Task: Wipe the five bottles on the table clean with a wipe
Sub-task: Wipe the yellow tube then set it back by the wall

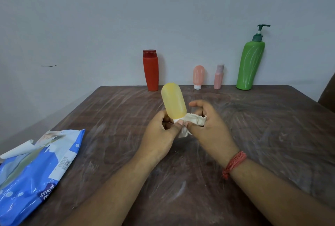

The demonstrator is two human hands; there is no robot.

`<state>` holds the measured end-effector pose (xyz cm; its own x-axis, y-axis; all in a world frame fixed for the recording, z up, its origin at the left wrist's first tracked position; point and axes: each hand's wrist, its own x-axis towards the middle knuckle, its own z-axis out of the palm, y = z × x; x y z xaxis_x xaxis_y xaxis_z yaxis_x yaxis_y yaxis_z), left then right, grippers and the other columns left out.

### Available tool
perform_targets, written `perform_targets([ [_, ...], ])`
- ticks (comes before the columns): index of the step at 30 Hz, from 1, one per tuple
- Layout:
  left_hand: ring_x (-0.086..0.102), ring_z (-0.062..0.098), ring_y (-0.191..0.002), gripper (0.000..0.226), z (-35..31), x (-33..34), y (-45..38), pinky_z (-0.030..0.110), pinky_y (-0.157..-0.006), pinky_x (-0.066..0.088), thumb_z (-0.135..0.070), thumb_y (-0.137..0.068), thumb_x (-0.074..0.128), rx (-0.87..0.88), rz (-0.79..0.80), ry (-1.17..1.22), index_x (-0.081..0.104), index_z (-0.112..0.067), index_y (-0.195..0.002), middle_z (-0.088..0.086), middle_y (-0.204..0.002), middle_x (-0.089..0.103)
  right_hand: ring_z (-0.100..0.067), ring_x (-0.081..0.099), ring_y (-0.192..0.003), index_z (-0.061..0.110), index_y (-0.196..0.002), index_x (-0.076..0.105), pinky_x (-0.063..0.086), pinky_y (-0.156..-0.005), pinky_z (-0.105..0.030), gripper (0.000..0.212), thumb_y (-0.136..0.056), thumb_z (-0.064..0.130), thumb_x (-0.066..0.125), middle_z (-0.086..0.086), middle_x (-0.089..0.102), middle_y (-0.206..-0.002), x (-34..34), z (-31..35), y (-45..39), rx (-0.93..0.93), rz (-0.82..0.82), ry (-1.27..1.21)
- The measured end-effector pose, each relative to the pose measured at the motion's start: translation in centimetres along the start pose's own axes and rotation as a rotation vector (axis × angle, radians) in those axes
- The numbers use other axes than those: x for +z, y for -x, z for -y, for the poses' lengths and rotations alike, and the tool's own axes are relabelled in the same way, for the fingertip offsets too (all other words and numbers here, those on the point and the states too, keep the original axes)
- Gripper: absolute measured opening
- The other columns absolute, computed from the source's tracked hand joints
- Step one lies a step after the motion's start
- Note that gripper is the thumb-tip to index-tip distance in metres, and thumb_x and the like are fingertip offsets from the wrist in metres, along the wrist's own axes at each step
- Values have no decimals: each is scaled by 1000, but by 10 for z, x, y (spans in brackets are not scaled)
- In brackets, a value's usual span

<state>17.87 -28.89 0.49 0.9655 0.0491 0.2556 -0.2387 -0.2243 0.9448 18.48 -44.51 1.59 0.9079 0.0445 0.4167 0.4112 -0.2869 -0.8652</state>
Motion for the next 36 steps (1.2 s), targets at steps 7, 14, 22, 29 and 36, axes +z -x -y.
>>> perform_targets([
  [7, 60, -7, -91, 34, -1, -2, -1, 5, -66, 46, -32, -94, 70, 72, -11, -148, 49, -52, -111, -23, -100, 65, -12, 69, -88, 43, -109, 56, 59, -77, -30, 45, -83, 12, 76, 4, 66, -92, -3, -11, -4, 47, 14, -124],
  [14, 59, -8, -95, 47, 1, 2, -1, 6, -68, 47, -44, -89, 73, 54, 4, -214, 47, -36, -127, -19, -109, 63, -12, 69, -92, 40, -113, 58, 60, -79, -33, 45, -82, 17, 80, 8, 68, -98, -6, -19, -7, 98, 121, -165],
  [22, 52, 10, -80, 45, 11, 1, -6, 50, -87, 49, -49, -80, 79, -19, -114, -658, 44, -26, -97, -11, -86, 53, -12, 66, -91, 28, -101, 63, 56, -82, -32, 35, -80, 4, 77, 3, 66, -103, -29, -24, -23, 129, -72, -204],
  [29, 61, 16, -90, 40, 8, 2, 0, 44, -86, 50, -48, -81, 78, -21, -100, -751, 48, -29, -99, -11, -92, 61, -18, 67, -88, 6, -93, 69, 53, -90, -41, 17, -81, 10, 79, -10, 74, -98, -50, -26, -35, 233, -158, -278],
  [36, 62, 15, -95, 38, 8, 4, -5, 45, -93, 47, -48, -82, 77, -94, -102, -767, 52, -30, -104, -15, -94, 64, -19, 69, -81, 2, -89, 66, 61, -75, -33, 9, -86, 6, 74, -9, 70, -89, -49, -31, -34, 245, -86, -254],
])
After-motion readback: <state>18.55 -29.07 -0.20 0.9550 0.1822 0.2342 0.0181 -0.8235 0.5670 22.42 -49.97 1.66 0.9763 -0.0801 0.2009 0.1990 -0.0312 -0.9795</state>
